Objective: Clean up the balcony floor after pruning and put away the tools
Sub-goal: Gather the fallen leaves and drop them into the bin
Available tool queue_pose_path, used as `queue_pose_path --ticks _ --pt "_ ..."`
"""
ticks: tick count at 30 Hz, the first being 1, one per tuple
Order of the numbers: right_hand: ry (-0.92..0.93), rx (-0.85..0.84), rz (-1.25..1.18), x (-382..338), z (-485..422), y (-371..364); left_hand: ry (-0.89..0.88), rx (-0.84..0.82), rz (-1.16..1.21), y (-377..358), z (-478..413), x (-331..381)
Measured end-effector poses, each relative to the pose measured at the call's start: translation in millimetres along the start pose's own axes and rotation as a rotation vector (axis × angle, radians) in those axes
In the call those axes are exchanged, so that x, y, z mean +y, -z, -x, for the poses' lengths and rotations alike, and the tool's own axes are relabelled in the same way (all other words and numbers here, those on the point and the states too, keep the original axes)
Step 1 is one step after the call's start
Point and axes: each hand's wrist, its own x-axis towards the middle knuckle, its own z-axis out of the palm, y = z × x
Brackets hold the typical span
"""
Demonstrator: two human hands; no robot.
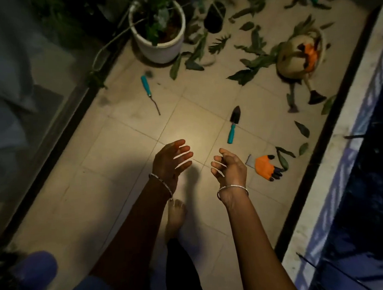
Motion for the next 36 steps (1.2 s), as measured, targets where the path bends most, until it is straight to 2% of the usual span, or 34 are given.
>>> queue_pose_path --ticks 7,12,20,23,27,36 --pt "-0.026 0.163 -0.195 -42 -58 63 0.048 -0.042 -0.192 -113 -32 -16" --pt "-0.049 0.302 -0.354 -62 -104 111 0.188 -0.055 -0.320 -188 -60 -46" --pt "-0.142 0.518 -0.442 -70 -197 177 0.264 -0.077 -0.519 -278 -128 -93" --pt "-0.136 0.545 -0.447 -65 -239 200 0.275 -0.111 -0.616 -303 -164 -107" --pt "-0.150 0.601 -0.356 -44 -305 233 0.226 -0.153 -0.794 -338 -212 -130" --pt "-0.229 0.790 0.111 62 -434 324 0.263 -0.326 -1.045 -374 -302 -227"
